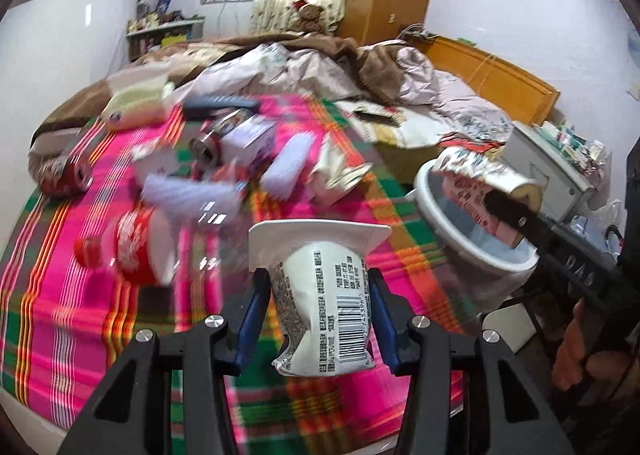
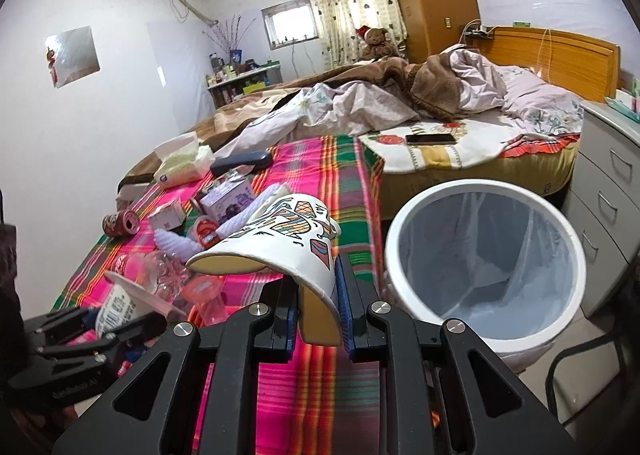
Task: Collect trash
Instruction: 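Carry both cups over the white bin and open both tools to drop them, then move both tools back over the plaid cloth toward the remaining trash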
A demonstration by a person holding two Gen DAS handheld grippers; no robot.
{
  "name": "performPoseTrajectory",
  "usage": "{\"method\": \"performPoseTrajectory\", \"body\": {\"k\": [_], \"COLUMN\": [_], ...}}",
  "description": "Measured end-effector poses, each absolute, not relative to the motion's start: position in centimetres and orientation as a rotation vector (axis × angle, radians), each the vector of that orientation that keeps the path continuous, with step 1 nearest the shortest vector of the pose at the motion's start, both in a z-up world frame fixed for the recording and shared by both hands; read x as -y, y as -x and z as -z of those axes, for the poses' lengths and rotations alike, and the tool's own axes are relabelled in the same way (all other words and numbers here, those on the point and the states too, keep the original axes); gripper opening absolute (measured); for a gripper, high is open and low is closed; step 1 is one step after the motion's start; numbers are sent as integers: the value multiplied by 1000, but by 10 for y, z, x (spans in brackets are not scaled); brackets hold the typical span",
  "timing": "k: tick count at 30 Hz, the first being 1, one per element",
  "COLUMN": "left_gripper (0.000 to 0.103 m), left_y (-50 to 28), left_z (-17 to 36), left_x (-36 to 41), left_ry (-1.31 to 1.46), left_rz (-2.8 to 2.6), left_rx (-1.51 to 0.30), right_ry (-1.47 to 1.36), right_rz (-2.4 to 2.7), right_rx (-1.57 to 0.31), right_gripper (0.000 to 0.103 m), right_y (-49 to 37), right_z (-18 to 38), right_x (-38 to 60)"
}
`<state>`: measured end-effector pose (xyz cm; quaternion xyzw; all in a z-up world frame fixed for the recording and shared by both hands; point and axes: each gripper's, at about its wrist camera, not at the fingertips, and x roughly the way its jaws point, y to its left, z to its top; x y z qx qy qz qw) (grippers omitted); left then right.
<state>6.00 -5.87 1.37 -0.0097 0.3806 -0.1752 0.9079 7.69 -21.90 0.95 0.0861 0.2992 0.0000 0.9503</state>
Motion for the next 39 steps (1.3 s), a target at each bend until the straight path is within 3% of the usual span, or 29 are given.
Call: {"method": "performPoseTrajectory", "body": {"k": [15, 32, 33, 35, 39], "left_gripper": [50, 51, 52, 71, 75], "left_y": [-89, -128, -130, -131, -131], "left_z": [-45, -16, -15, -13, -12], "left_x": [170, 250, 252, 253, 248], "left_ry": [-60, -83, -77, -73, -71], "left_rz": [581, 721, 718, 701, 685], "left_rx": [-733, -843, -850, -849, -843], "right_ry": [-205, -229, -228, -226, -214], "right_rz": [181, 305, 300, 308, 332], "right_rx": [-581, -746, -760, -779, -801], "right_gripper": [18, 19, 19, 20, 26], "right_y": [-68, -87, -88, -90, -88], "right_z": [-20, 16, 18, 20, 23], "right_x": [290, 344, 345, 348, 350]}}
